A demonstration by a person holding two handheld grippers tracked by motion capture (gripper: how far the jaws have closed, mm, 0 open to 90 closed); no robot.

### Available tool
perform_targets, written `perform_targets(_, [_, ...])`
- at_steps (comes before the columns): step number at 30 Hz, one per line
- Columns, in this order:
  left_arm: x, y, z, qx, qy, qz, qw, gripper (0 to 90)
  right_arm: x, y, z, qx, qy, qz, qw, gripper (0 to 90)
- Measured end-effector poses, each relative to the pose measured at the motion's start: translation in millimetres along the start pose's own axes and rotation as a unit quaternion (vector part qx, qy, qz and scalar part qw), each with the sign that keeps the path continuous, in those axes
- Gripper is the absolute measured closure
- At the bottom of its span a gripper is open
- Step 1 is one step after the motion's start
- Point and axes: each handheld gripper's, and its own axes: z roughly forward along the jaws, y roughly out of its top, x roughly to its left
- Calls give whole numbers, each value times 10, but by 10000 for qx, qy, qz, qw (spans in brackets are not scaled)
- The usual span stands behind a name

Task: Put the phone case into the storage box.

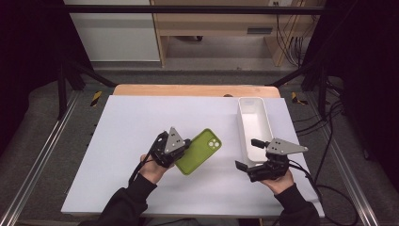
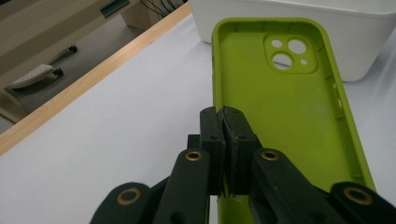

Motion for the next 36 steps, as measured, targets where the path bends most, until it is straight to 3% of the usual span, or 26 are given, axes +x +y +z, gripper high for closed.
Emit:
perform_targets(11, [-118,20,16,41,27,315,9995,873,40,15,80,193,66,28,9998,12])
perform_targets(22, [-210,39,-36,2,147,541,9984,874,53,47,96,156,99,30,9998,12])
perform_targets(36, [-286,38,-72,34,341,875,9956,874,97,91,148,232,138,-68,9996,11])
